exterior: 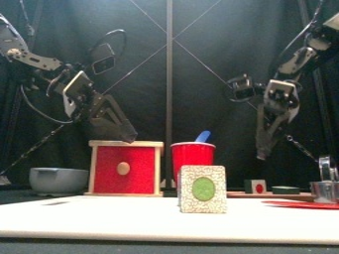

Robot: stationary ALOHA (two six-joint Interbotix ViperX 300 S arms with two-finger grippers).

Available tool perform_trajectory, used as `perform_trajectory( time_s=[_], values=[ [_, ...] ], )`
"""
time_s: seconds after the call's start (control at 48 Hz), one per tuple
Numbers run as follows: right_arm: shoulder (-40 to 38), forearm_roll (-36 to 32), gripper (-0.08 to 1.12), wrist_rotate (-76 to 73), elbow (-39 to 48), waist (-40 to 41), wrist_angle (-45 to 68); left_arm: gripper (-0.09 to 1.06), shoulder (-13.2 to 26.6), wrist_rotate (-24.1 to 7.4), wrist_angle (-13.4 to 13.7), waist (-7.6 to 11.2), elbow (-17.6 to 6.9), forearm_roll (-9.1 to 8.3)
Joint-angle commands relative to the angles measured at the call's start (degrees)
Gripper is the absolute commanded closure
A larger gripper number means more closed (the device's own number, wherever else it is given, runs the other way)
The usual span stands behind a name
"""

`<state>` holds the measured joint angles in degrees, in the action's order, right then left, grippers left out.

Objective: Place sushi on board then cut the sushi with the knife then place the pieces on the plate
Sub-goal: Place the 4 sushi pieces on the plate

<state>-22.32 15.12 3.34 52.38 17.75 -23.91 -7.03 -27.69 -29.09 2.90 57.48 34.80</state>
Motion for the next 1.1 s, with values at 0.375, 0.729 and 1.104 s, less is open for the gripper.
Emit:
perform_trajectory(
  time_s=[0.375,0.729,1.104],
  values=[
    [14.9,2.2,0.07,0.2,-12.9,-18.3,9.4,0.20,-0.2,0.0,-0.3,0.09,-1.1,0.79],
    [26.3,2.5,0.07,0.1,-21.2,-23.0,9.8,0.20,-0.2,-0.1,-0.3,0.09,-1.1,0.88],
    [32.0,2.0,0.09,0.2,-23.5,-23.0,10.1,0.20,-0.3,-0.1,-0.1,0.09,-1.0,0.88]
  ],
)
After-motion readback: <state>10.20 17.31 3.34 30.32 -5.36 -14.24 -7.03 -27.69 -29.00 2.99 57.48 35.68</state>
